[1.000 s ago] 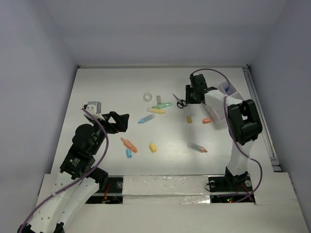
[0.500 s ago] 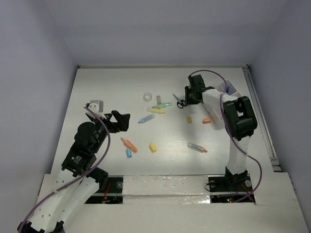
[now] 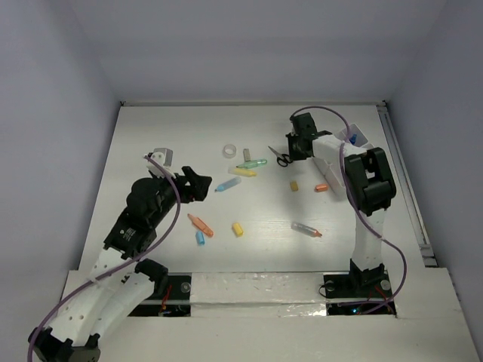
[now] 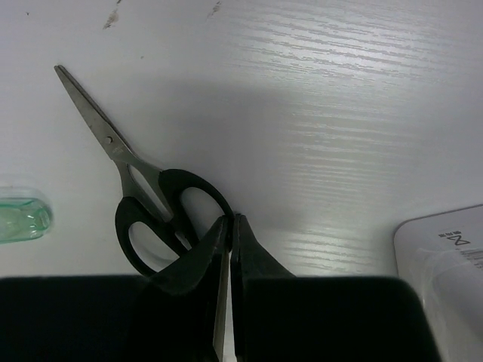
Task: Sort the stationery into containers
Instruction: Pick up the scissors from the center of the board.
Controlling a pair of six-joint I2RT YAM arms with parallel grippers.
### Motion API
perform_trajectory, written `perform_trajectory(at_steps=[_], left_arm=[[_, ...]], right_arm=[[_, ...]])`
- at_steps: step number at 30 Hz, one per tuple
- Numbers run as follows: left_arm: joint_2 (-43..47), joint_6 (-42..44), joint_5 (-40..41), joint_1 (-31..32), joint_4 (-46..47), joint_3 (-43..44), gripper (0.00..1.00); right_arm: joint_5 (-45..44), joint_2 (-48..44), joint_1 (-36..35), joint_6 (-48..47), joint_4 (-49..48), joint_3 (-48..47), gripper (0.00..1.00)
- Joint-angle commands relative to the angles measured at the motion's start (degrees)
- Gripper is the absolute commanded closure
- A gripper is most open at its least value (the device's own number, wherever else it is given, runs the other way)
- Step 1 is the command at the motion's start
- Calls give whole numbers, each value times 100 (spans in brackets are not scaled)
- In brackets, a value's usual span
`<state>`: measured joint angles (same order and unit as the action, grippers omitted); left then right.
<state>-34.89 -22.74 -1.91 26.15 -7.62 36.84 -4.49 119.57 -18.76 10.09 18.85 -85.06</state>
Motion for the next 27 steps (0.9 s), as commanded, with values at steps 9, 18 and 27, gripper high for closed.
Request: perform_trajectory(at_steps=[9, 18, 27], left_arm=[[-860, -1056, -846, -22, 1164, 447, 46], [-1941, -1601, -688, 477, 2105, 692, 60], [-3312, -1576, -214, 1313, 2713, 1510, 61]], right_arm=[[-43, -512, 4, 72, -504, 296, 100], [325, -1909, 4, 178, -1050, 1078, 100], [651, -3404, -575, 362, -1384, 2334, 100]])
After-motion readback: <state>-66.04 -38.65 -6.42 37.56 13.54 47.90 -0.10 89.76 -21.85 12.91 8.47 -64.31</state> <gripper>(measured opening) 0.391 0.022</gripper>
